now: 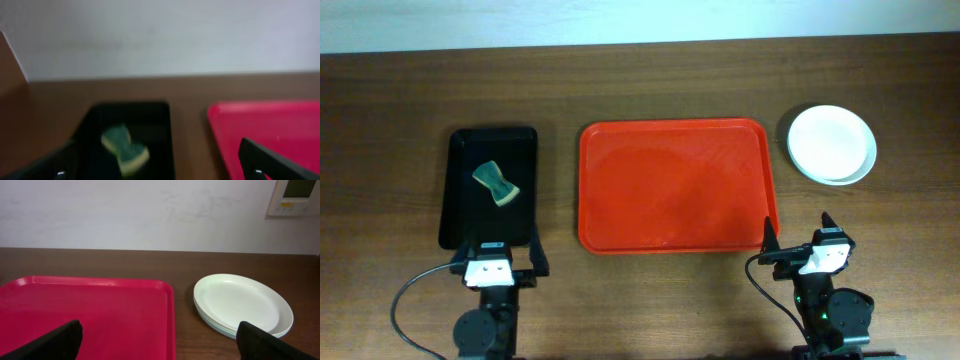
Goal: Clean dirty plates on tray and stack at the side
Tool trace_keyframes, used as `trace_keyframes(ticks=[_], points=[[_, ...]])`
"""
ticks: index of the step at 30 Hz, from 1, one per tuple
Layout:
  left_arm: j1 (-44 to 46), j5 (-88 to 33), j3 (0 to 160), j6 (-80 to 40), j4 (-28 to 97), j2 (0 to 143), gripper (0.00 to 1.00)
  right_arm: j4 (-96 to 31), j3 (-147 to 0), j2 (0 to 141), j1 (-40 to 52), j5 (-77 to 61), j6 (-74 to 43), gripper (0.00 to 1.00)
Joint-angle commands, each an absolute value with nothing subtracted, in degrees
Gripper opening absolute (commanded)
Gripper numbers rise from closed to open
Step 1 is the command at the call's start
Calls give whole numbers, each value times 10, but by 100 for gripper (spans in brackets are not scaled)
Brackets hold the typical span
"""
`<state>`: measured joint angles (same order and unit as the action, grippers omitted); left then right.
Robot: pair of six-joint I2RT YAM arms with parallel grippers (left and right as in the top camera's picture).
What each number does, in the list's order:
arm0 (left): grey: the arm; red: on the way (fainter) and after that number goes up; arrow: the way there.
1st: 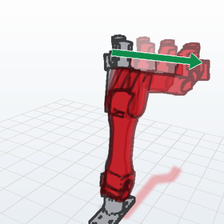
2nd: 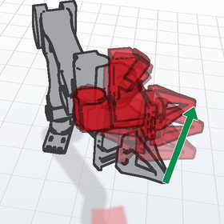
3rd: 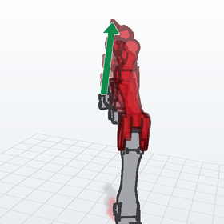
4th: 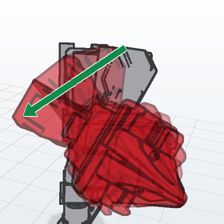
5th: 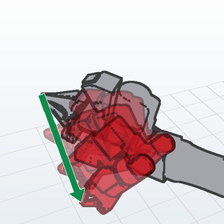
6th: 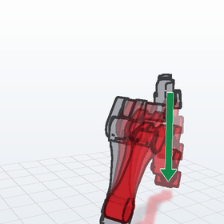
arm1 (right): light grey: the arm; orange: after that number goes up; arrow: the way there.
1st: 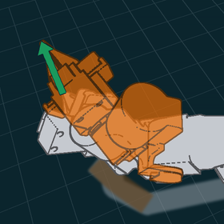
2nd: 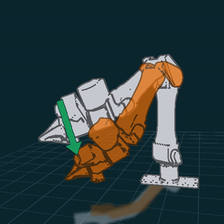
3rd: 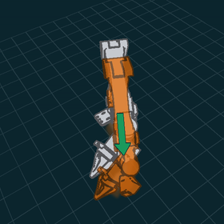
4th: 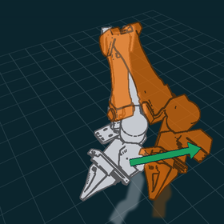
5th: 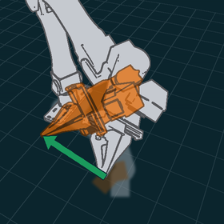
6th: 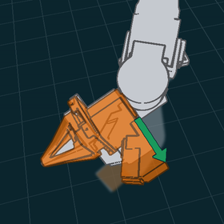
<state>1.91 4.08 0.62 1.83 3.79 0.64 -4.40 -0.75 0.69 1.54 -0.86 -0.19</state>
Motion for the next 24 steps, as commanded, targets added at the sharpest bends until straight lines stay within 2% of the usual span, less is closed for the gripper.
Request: trace_keyframes(ticks=[1, 24], points=[[20, 51, 5, 26, 44, 2, 99, -46, -3, 2, 19, -1, -2, 99], [20, 78, 5, -4, 43, 3, 99, -46, -3, 2, 19, -1, -2, 99]])
